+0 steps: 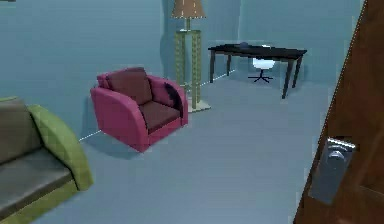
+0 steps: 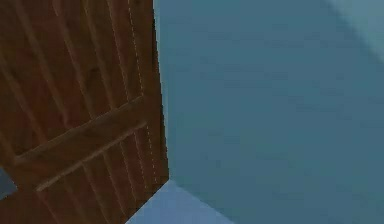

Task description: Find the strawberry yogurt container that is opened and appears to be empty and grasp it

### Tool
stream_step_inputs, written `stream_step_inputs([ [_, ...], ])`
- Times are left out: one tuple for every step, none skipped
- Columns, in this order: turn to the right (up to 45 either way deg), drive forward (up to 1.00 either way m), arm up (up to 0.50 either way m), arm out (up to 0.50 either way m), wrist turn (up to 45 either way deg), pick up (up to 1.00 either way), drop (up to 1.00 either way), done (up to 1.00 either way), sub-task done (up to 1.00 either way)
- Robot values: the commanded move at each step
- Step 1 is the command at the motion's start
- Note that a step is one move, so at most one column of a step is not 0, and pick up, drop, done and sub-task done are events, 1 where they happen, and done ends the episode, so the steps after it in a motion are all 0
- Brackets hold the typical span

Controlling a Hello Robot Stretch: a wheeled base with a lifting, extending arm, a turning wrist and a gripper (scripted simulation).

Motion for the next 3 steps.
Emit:
stream_step_inputs([
  [0.0,0.75,0.0,0.0,0.0,0.0,0.0,0.0,0.0],
  [42.0,0.0,0.0,0.0,0.0,0.0,0.0,0.0,0.0],
  [0.0,0.55,0.0,0.0,0.0,0.0,0.0,0.0,0.0],
])
